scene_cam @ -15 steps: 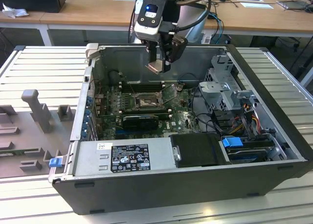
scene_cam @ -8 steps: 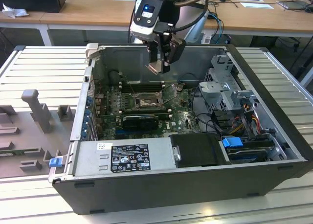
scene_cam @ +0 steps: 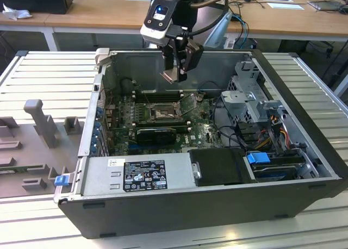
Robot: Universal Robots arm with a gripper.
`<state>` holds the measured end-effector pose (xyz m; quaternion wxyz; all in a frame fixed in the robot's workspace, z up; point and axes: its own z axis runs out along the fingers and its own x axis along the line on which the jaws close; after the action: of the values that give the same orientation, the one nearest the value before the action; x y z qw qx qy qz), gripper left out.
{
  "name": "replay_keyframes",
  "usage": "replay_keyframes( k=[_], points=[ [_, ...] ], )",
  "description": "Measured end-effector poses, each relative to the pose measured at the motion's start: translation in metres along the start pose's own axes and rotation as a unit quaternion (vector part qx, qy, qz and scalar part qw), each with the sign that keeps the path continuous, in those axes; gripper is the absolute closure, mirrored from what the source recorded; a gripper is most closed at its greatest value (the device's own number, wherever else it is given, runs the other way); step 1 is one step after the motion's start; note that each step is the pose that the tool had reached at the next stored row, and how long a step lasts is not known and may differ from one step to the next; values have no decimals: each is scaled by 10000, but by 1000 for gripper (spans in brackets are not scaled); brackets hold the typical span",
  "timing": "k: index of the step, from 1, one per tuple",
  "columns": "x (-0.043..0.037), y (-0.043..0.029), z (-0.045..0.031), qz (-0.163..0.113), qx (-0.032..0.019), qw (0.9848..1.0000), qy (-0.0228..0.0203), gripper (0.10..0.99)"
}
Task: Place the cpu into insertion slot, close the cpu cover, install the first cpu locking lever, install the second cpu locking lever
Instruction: 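Place the cpu into insertion slot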
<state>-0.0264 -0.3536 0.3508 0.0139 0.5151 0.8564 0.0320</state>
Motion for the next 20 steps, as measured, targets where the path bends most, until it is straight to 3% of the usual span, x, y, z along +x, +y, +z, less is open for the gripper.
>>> replay_keyframes(
  k=[6,20],
  points=[
    [-1,-8,102,4,-1,10000,-4,557],
    [-1,-11,159,10,-1,10000,-4,557]
  ],
)
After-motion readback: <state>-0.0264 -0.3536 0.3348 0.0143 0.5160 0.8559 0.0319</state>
